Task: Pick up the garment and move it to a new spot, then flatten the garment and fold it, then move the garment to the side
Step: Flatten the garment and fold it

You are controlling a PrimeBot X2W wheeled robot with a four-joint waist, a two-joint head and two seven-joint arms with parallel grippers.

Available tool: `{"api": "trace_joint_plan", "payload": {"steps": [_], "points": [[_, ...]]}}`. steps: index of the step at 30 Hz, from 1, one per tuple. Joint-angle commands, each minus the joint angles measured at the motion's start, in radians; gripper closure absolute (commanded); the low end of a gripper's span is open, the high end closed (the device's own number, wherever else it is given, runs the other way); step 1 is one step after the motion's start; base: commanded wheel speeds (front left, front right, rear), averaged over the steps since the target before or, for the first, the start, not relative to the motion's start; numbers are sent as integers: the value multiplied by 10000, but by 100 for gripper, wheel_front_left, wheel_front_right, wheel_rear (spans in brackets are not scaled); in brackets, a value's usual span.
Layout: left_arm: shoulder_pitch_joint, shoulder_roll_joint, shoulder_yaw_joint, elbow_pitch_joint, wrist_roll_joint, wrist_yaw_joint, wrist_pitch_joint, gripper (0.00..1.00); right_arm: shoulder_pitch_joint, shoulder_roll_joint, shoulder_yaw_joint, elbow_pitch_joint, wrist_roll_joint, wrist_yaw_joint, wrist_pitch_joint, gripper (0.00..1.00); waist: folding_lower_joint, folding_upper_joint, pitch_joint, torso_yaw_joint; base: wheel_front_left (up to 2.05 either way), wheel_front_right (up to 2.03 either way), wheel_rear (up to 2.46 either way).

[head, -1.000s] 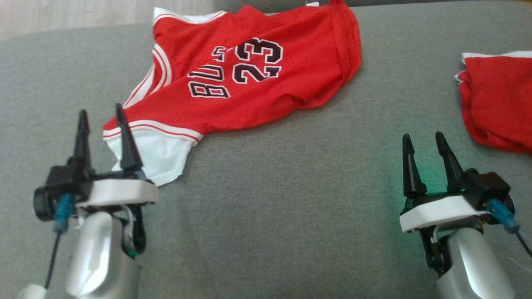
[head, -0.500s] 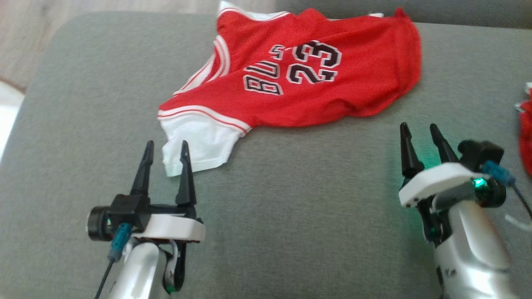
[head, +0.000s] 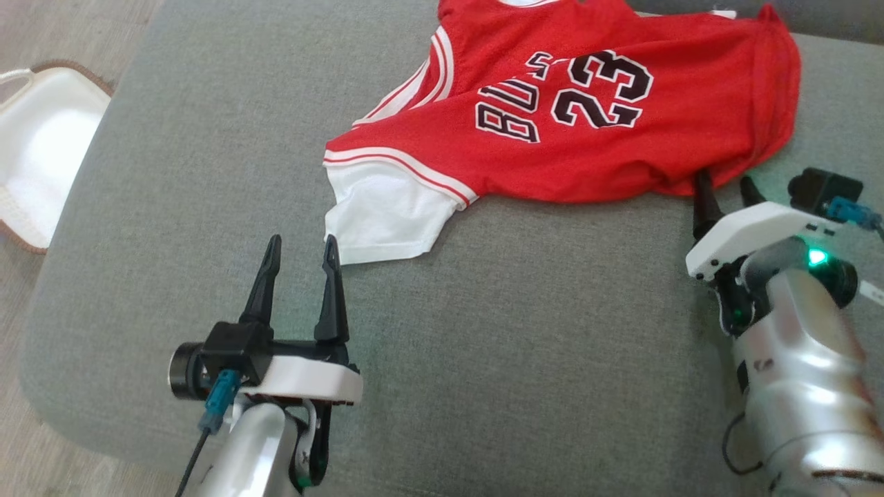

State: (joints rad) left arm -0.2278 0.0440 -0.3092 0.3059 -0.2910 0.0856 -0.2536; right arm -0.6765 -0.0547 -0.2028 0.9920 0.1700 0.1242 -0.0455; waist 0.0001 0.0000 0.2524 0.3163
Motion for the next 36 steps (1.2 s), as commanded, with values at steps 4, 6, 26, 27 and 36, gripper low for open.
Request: {"api": "trace_joint_plan", "payload": {"steps": [4, 6, 26, 27, 36], "points": [[-394, 63, 210, -348, -99, 91, -82, 0, -591, 45, -140, 556, -626, 65, -199, 0, -1, 0, 98, 53, 0, 0, 0], [-430, 63, 217, -368, -133, 118, -82, 0, -767, 45, -143, 840, -802, 65, -278, 17, -1, 0, 141, 30, 0, 0, 0], [-132, 63, 693, -314, -110, 46, -82, 0, -595, -35, 1439, 1197, -1125, 65, -1810, 100, -1, 0, -851, -1487, 0, 0, 0], [-132, 63, 693, -314, -110, 46, -82, 0, -595, -35, 1439, 1197, -1125, 65, -1810, 100, -1, 0, -851, -1487, 0, 0, 0], [296, 63, 757, -313, -100, 72, -82, 0, -344, -883, 2833, -4, -665, 65, -851, 100, -1, 0, -1610, -1860, 0, 0, 0]]}}
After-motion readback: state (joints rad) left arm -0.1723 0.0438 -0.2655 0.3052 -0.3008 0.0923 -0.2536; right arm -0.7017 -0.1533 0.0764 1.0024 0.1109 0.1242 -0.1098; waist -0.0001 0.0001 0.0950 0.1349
